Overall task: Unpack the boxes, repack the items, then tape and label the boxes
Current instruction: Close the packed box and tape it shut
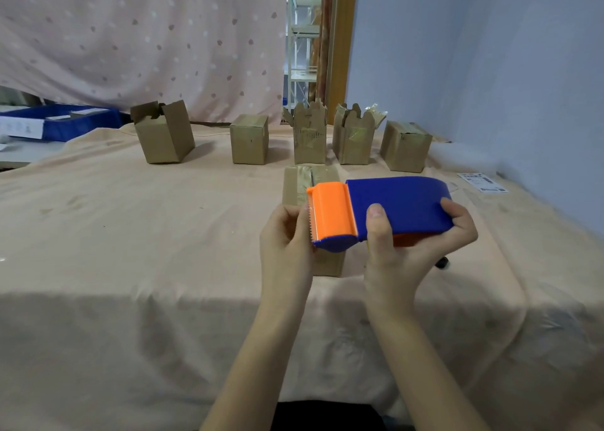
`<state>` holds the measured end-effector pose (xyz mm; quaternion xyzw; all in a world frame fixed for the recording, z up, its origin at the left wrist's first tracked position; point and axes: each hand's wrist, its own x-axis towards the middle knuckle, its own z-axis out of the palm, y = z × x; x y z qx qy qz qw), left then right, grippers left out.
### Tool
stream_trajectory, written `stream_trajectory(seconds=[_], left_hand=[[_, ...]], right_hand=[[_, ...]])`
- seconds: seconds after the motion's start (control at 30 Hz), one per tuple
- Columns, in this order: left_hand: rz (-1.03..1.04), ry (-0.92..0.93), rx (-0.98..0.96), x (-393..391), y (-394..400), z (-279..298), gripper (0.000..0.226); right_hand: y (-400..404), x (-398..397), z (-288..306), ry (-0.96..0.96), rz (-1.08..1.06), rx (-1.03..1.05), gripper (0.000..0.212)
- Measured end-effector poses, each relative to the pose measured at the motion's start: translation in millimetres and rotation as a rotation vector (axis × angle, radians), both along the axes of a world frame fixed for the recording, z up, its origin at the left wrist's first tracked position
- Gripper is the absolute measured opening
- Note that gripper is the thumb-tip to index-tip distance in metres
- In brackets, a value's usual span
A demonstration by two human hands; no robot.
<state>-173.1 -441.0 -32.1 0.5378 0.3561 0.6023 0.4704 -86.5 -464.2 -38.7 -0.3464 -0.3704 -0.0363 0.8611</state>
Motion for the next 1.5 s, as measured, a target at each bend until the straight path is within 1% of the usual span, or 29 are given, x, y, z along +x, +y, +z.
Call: stream_trajectory(seconds=[0.07, 0.13, 0.43, 0.6, 0.73, 0.87, 0.93, 0.97, 1.07, 1.17, 1.23, 1.33, 1.43, 1.5], left_hand=[[0.101, 0.081, 0.107, 1.4, 2.2, -6.6, 0.02], [0.152, 0.131, 0.149, 2.0, 2.9, -11.0, 0.019], [0.248, 0.292, 0.283, -4.9, 2.9, -2.6, 0.026], [0.352, 0.328, 0.338, -6.2, 2.7, -4.1, 0.02], [0.383, 0.318, 0.373, -9.5, -2.3, -2.3, 0.022], [0.486, 0.366, 0.447, -11.8, -13.4, 1.6, 0.026], [0.49, 0.367, 0.431, -14.2, -19.3, 2.1, 0.026], [0.456, 0.351, 0.402, -15.7, -19.3, 2.9, 0.026], [0.311, 0.302, 0.225, -14.4, -4.5, 9.8, 0.028], [0.262, 0.284, 0.135, -10.4, 15.7, 13.1, 0.034], [0.277, 0.352, 0.157, -5.9, 19.9, 8.4, 0.038], [0.349, 0.483, 0.262, -1.5, 18.9, 0.7, 0.032], [0.446, 0.534, 0.282, -19.4, 29.1, 2.3, 0.03], [0.468, 0.558, 0.295, -39.2, 41.0, 3.5, 0.031]], right_hand=[[-0.2, -1.6, -1.0, 0.003, -0.016, 0.004, 0.065], [-0.2, -2.0, -1.1, -0.004, -0.038, 0.003, 0.063], [4.9, 11.2, 7.5, -0.029, -0.047, -0.006, 0.065], [10.5, 9.9, 12.5, 0.014, -0.015, -0.007, 0.065], [10.3, 10.1, 14.4, -0.027, -0.009, 0.003, 0.061], [9.8, 9.3, 18.9, 0.042, 0.021, 0.046, 0.058], [8.7, 11.1, 19.9, 0.035, 0.007, 0.053, 0.056], [8.2, 12.9, 19.2, 0.014, -0.006, 0.053, 0.055], [8.9, 15.2, 13.7, -0.06, -0.047, 0.026, 0.056], [11.0, 15.4, 5.1, -0.117, -0.104, -0.013, 0.06], [12.4, 18.3, 1.0, -0.098, -0.111, -0.017, 0.061], [14.8, 22.2, -3.1, -0.099, -0.129, -0.033, 0.062], [11.3, 40.6, -2.2, -0.069, -0.164, -0.011, 0.06], [5.4, 64.0, 1.7, -0.098, -0.254, -0.021, 0.059]])
